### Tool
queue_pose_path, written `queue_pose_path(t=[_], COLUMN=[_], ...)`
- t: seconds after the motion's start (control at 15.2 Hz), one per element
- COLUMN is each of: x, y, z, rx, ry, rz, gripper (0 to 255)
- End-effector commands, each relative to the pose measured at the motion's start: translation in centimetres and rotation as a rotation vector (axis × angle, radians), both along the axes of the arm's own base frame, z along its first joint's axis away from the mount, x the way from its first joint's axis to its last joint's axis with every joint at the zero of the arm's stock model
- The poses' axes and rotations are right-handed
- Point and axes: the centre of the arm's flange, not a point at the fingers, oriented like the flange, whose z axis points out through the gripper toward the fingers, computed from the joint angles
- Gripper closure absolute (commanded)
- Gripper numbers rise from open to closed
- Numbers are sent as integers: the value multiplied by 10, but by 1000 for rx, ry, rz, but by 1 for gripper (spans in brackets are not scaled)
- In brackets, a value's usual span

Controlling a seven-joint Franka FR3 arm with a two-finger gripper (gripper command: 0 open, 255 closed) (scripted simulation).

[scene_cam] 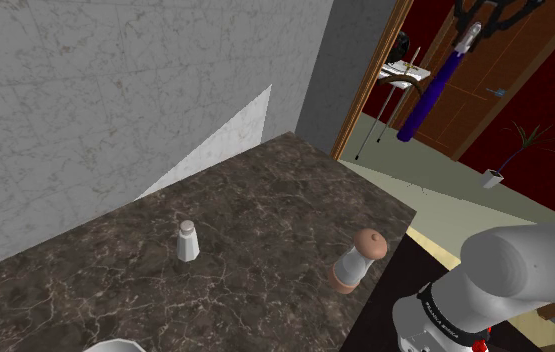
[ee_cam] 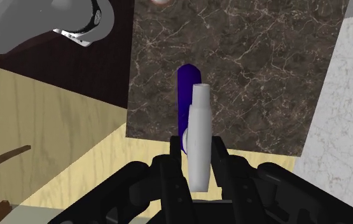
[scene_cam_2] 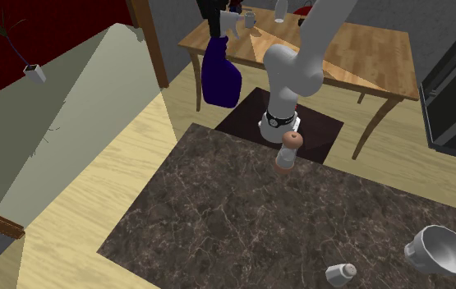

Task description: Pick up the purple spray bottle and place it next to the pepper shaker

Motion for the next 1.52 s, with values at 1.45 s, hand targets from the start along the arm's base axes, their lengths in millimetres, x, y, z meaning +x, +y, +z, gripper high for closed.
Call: queue_pose_path(t=[1.45], x=[56], y=[306], z=[5], rx=[0], ry=[0], rz=[0], gripper=[255])
